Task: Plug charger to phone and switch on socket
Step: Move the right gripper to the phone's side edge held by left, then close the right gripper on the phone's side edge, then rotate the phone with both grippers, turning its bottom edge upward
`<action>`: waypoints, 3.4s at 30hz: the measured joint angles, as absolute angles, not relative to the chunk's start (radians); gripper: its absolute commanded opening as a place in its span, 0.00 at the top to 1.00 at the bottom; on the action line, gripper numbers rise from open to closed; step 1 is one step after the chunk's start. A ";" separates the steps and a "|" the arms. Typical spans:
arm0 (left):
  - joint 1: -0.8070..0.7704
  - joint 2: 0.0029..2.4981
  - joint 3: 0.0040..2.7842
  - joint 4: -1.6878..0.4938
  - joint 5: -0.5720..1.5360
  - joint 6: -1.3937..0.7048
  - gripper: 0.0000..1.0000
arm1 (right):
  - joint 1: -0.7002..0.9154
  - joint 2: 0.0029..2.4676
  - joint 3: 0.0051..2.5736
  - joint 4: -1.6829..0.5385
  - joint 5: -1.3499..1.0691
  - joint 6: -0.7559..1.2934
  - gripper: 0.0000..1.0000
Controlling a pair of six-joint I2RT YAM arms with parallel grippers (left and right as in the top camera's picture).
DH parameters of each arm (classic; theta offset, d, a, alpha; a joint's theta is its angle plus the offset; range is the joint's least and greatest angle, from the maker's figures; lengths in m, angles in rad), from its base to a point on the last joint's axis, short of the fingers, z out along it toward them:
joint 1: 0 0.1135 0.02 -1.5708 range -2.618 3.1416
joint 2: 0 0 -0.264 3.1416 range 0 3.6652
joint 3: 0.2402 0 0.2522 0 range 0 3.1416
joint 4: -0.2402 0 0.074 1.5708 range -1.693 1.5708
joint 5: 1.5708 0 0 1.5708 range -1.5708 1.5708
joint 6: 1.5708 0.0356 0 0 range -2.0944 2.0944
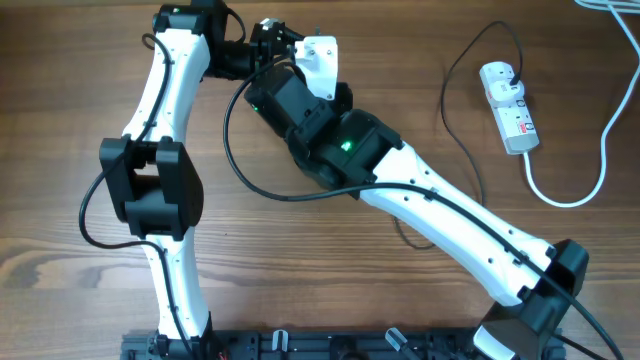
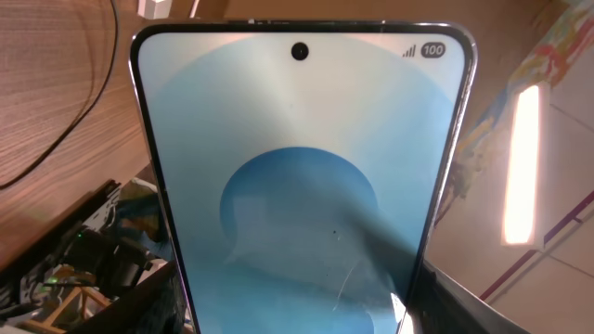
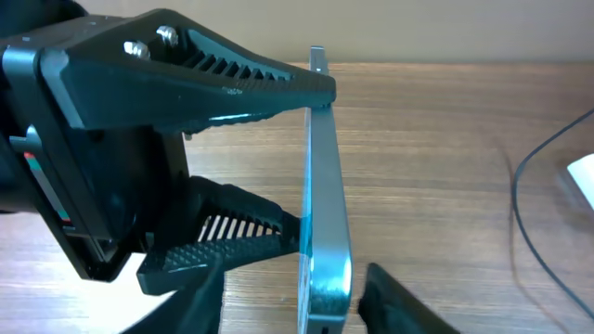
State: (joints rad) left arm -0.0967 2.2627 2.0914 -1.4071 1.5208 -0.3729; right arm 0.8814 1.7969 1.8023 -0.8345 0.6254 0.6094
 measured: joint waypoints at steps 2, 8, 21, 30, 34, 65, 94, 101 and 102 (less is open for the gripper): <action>-0.097 2.263 2.091 -1.407 1.521 -0.373 0.36 | 0.880 1.797 1.802 -0.828 0.625 0.609 0.56; -0.097 2.263 2.091 -1.407 1.521 -0.373 0.36 | 0.880 1.797 1.802 -0.828 0.625 0.609 0.59; -0.097 2.263 2.091 -1.407 1.521 -0.373 0.36 | 0.880 1.797 1.802 -0.828 0.626 0.609 0.67; -0.097 2.263 2.091 -1.407 1.521 -0.373 0.36 | 0.880 1.797 1.802 -0.825 0.636 0.609 0.68; -0.097 2.263 2.091 -1.407 1.521 -0.373 0.36 | 0.880 1.797 1.802 -0.822 0.638 0.609 0.70; -0.096 2.263 2.091 -1.422 1.521 -0.380 0.36 | 0.880 1.797 1.802 -0.806 0.656 0.609 0.86; -0.090 2.263 2.091 -1.424 1.536 -0.380 0.19 | 0.878 1.797 1.802 -0.799 0.663 0.688 0.96; -0.091 2.263 2.091 -1.425 1.544 -0.380 0.15 | 0.878 1.772 1.802 -0.799 0.701 0.805 0.96; -0.091 2.263 2.091 -1.425 1.544 -0.380 0.15 | 0.878 1.766 1.802 -0.798 0.712 0.827 0.96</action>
State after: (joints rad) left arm -0.0906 2.2627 2.0914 -1.4246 1.5440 -0.3801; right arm 0.8783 1.7660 1.8023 -0.7982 0.7120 0.8268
